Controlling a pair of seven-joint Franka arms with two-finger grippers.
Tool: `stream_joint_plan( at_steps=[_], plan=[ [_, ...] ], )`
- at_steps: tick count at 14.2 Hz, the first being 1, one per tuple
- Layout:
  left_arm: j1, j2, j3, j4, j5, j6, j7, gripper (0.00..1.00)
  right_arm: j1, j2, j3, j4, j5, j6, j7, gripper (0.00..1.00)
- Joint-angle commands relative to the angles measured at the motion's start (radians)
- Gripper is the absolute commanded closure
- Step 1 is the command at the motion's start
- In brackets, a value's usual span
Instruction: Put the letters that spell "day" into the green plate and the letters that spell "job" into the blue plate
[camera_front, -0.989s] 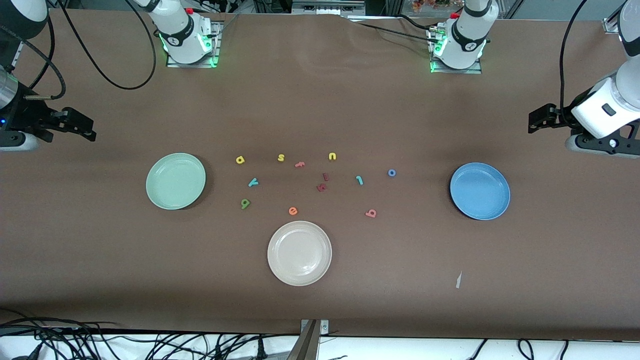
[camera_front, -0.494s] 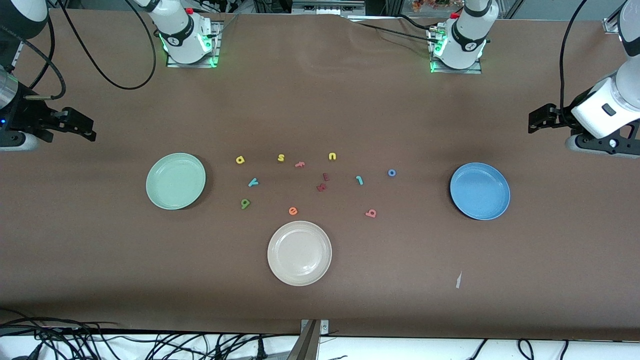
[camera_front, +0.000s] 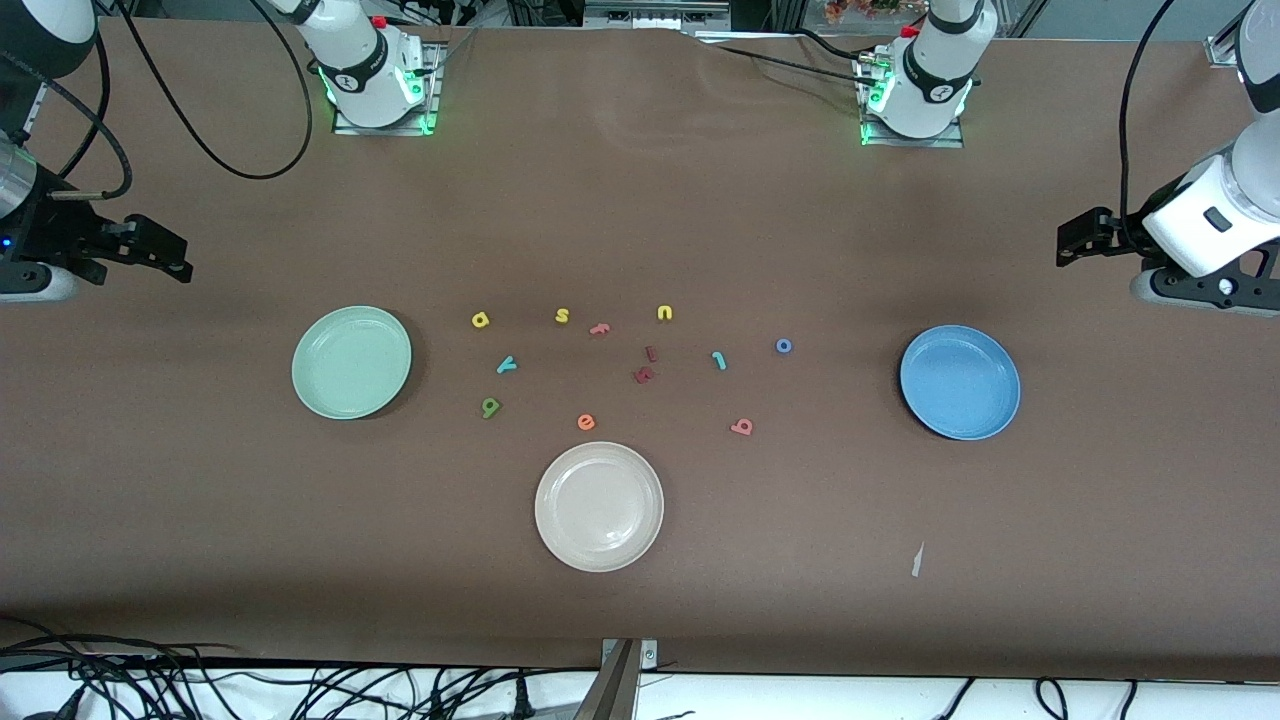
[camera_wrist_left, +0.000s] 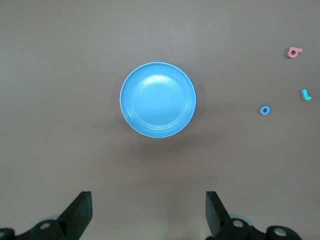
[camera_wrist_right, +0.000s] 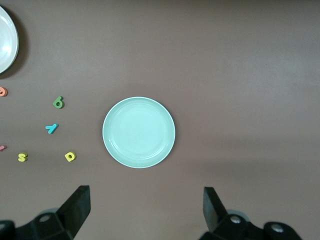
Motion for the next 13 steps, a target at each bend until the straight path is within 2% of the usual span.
stream_joint_plan(
  at_steps=[1, 13],
  plan=[
    [0.005, 0.003, -0.004, 0.009, 0.013, 0.003, 0.01, 0.0, -0.001, -0.007, 0.004, 0.002, -0.001, -0.004, -0.002, 0.0],
    [0.005, 0.003, -0.004, 0.013, 0.015, 0.003, 0.007, 0.0, 0.016, 0.002, 0.006, 0.007, 0.002, 0.006, 0.01, 0.0]
  ],
)
